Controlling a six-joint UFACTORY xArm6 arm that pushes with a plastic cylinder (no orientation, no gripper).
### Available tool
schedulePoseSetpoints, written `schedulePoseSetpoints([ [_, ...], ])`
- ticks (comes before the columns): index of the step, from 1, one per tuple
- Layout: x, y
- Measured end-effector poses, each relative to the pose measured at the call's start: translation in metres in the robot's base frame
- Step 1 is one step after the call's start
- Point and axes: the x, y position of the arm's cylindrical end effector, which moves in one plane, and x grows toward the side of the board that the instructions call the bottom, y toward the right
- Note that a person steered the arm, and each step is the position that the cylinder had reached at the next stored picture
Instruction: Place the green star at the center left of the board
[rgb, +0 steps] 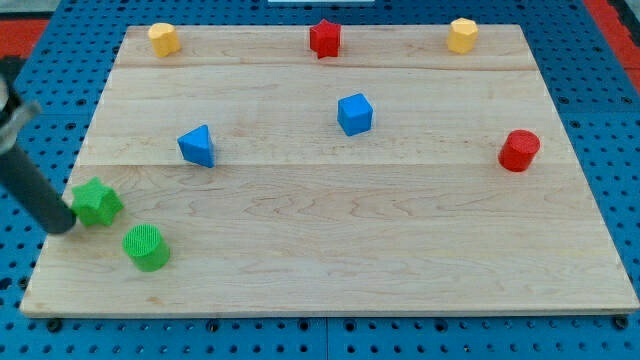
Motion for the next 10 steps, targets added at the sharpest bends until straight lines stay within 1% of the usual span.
schedulePoseSetpoints([
  [1,-0.059,0.01],
  [2,-0.015,0.002],
  [3,0.04,0.001],
  [5,0.062,0.027],
  [6,0.046,0.035],
  [8,0.0,0.042],
  [9,-0.058,0.043],
  [10,-0.105,0.043],
])
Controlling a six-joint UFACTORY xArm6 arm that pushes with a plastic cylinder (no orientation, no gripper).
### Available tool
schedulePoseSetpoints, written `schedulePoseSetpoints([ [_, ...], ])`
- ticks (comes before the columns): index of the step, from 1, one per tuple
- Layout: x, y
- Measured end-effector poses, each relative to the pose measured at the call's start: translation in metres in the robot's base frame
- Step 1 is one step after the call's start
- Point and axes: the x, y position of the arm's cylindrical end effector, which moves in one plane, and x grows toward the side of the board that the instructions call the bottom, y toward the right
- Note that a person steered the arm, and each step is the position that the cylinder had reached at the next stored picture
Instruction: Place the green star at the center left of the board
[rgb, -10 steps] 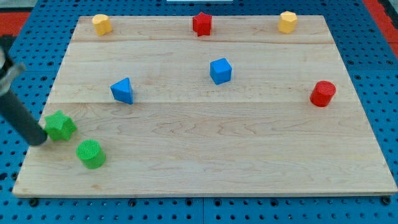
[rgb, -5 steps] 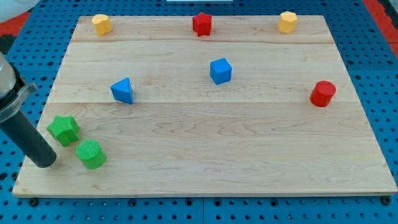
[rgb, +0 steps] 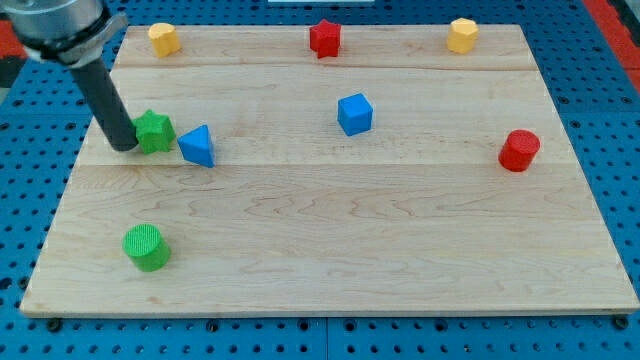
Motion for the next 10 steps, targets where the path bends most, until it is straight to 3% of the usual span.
schedulePoseSetpoints([
  [1,0.034,-0.001],
  [2,0.05,0.038],
  [3,0.019,0.072],
  [4,0.012,0.067],
  [5,0.018,-0.001],
  [10,0.016,0.025],
])
